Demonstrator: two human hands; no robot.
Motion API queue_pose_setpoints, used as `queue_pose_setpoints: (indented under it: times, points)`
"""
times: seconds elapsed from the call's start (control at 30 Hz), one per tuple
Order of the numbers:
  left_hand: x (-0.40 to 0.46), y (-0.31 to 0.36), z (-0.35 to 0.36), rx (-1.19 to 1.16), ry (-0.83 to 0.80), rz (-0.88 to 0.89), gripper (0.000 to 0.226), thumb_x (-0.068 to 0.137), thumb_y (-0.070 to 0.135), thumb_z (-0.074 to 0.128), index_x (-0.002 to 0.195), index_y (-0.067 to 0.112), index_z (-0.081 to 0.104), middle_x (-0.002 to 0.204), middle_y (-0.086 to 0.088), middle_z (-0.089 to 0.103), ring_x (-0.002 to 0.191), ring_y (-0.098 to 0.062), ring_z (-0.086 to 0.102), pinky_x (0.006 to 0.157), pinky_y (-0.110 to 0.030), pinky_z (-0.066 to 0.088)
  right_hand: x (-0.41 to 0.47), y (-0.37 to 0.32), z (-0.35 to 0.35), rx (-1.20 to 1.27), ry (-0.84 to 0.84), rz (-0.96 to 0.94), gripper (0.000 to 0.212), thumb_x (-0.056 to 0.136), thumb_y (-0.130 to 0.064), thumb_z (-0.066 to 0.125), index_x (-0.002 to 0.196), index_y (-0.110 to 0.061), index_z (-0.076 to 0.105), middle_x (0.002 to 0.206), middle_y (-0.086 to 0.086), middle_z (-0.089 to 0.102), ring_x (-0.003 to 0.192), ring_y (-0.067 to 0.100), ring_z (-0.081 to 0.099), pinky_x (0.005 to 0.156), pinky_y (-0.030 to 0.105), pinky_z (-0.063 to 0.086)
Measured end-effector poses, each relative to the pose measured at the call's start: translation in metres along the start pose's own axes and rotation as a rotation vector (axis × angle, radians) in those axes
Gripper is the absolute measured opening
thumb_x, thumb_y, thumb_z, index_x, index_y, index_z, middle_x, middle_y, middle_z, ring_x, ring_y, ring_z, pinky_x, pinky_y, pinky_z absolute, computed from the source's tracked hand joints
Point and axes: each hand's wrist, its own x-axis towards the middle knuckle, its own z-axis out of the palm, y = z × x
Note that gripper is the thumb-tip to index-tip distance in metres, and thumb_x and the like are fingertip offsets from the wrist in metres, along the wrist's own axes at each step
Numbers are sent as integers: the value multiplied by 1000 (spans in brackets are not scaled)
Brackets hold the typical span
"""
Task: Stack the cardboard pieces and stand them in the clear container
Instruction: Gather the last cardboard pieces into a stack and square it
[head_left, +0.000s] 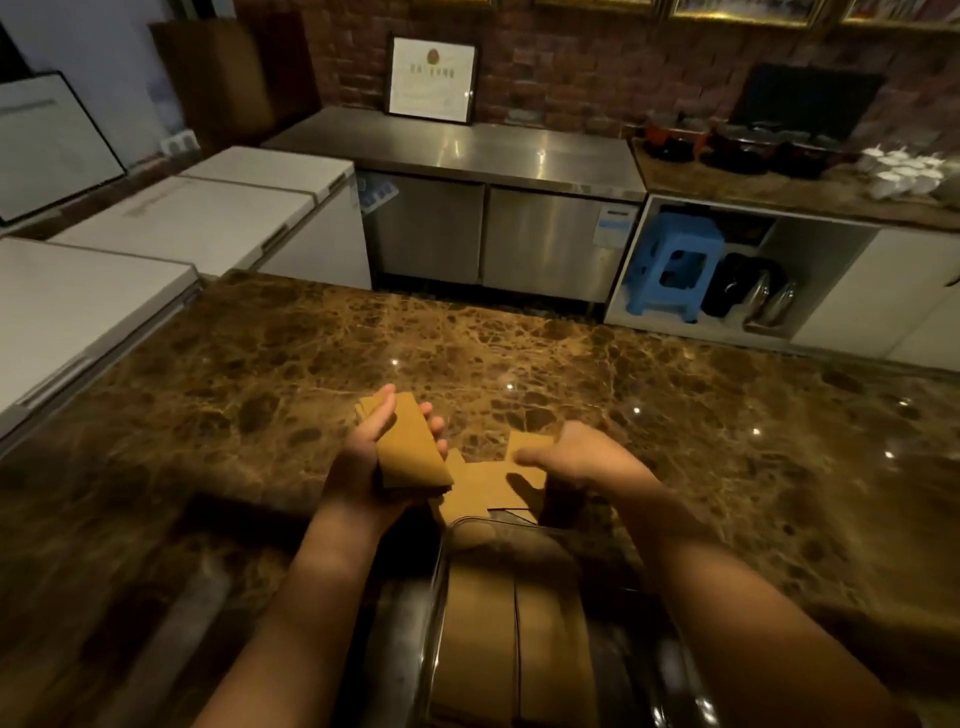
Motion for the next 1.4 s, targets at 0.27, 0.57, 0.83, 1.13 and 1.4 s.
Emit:
queue_pose_setpoints:
  times: [0.27,0.57,0.83,1.13,1.4]
  points:
    - [22,-4,-8,-48,-12,83,46,98,49,51,77,22,83,83,-5,75,71,-20,71,66,-32,60,33,-29,29,-224,-89,208,117,46,-52,96,140,-8,43,136,14,57,127,38,53,102,51,49]
    - [27,-2,9,-91,75,8,35,97,47,56,100,15,72,93,-9,68,76,-22,66,61,-33,59,40,-15,10,154,-156,96,25,80,-23,84,84,-14,61,76,4,63,64,18,57,47,27,46]
    - [27,7,33,-172,-73,40,61,86,35,66,144,27,51,107,-11,68,84,-24,69,64,-36,61,1,4,-54,968,-2,-96,21,93,-13,67,113,-14,74,98,8,80,87,21,76,79,35,60]
    - [9,16,104,62,-263,184,58,67,14,78,120,33,67,114,-8,76,102,-31,73,80,-54,59,-50,-21,-60,1097,-38,-322,25,99,-27,61,115,-10,67,78,2,75,52,7,63,42,18,45]
    - [-4,25,103,256,-254,357,66,61,8,79,116,44,69,126,-6,70,109,-29,70,81,-47,60,-63,-32,-68,1608,-74,-215,24,105,-23,46,115,-8,61,88,17,78,62,22,73,37,22,48]
